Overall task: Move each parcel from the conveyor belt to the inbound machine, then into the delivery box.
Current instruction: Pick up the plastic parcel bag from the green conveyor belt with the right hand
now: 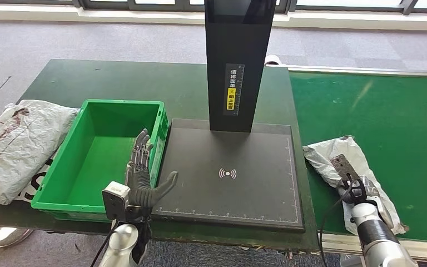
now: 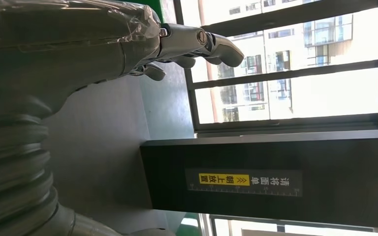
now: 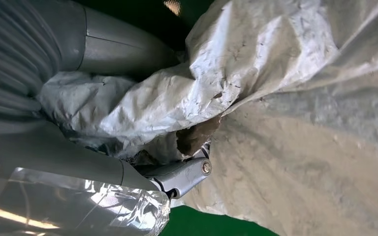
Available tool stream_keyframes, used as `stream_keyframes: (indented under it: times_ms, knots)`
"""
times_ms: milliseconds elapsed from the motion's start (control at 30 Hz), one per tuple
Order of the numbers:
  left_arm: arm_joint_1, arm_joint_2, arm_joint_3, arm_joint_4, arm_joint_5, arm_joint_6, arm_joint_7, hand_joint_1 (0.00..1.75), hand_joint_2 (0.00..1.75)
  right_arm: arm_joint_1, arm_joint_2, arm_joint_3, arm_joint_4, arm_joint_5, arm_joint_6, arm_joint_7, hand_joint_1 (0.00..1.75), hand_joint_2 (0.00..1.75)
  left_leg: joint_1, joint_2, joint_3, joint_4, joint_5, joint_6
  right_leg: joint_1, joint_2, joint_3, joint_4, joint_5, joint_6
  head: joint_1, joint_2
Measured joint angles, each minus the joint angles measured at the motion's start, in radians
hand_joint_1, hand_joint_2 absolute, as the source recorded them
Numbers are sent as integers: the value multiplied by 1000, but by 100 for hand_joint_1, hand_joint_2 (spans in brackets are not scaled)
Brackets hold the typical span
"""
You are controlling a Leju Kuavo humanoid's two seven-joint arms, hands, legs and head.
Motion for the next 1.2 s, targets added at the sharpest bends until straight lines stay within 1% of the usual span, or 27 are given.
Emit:
stream_keyframes:
  times_ms: [100,167,200,233,300,367,433,467,533,633,767,867,967,1033,1133,1200]
  knots:
    - [3,0,1,-4,-1,11,0,0,175,0,0,1,0,-2,-43,-27,175,175,0,0,0,0,0,0,0,0,0,0,0,0,0,0]
    - [8,0,3,-10,-2,18,0,0,175,1,0,0,0,-14,-83,-71,175,175,0,0,0,0,0,0,0,0,0,0,0,0,0,0]
    - [12,0,4,-15,-2,23,0,0,175,2,1,-2,0,-27,-122,-105,175,175,0,0,0,0,0,0,0,0,0,0,0,0,0,0]
    - [17,0,6,-20,-2,29,0,0,175,3,3,-5,0,-43,-169,-144,175,175,0,0,-1,0,0,0,0,0,0,0,0,0,0,0]
    - [27,0,8,-31,-2,37,0,0,175,3,10,-20,-6,-77,-291,-254,175,175,0,-1,-1,0,0,0,0,-1,-1,1,0,0,0,0]
    - [33,0,11,-36,-3,40,0,0,175,8,23,-36,-35,-108,-386,-403,175,175,0,-1,-1,0,0,0,0,0,-1,1,0,0,0,0]
    - [34,0,12,-38,-5,37,0,0,175,35,41,-36,-108,-155,-429,-515,175,175,0,0,-1,0,0,0,0,0,-1,0,0,0,0,0]
    - [34,0,12,-37,-6,34,0,0,175,57,51,-28,-158,-185,-445,-535,175,175,1,-1,-1,0,0,0,1,0,-1,0,0,0,0,0]
    - [34,0,12,-35,-6,29,0,0,175,104,70,5,-272,-234,-500,-545,175,175,1,-1,-1,0,0,0,0,-1,-1,0,-1,0,0,0]
    - [33,0,11,-29,-5,25,0,0,175,161,91,93,-438,-267,-570,-546,175,175,1,2,-1,0,-1,-1,1,2,-2,1,-1,0,0,0]
    - [31,1,6,-22,1,20,0,0,175,220,113,223,-613,-251,-576,-546,175,175,1,6,0,0,-2,-2,1,6,-2,1,-1,0,0,0]
    - [30,1,4,-18,2,15,0,0,175,244,139,309,-695,-215,-574,-547,175,175,2,6,1,0,-2,-2,1,6,-2,1,-1,0,0,0]
    - [29,1,2,-15,1,8,0,0,175,255,168,369,-735,-168,-538,-549,175,175,2,6,0,0,-1,-2,2,6,-2,1,-1,0,0,0]
    - [26,1,-1,-11,0,0,0,0,175,252,189,403,-739,-101,-504,-542,175,175,2,6,0,0,-1,-2,2,6,-2,1,-1,0,0,0]
    - [15,1,-9,-3,-3,-10,0,0,175,242,233,452,-697,47,-477,-521,175,175,2,6,1,0,-2,-3,2,7,-2,1,-1,-1,0,0]
    - [7,1,-17,4,-3,-16,0,0,175,241,268,485,-644,114,-466,-520,175,175,2,6,1,0,-2,-3,2,7,-2,1,-1,-1,0,0]
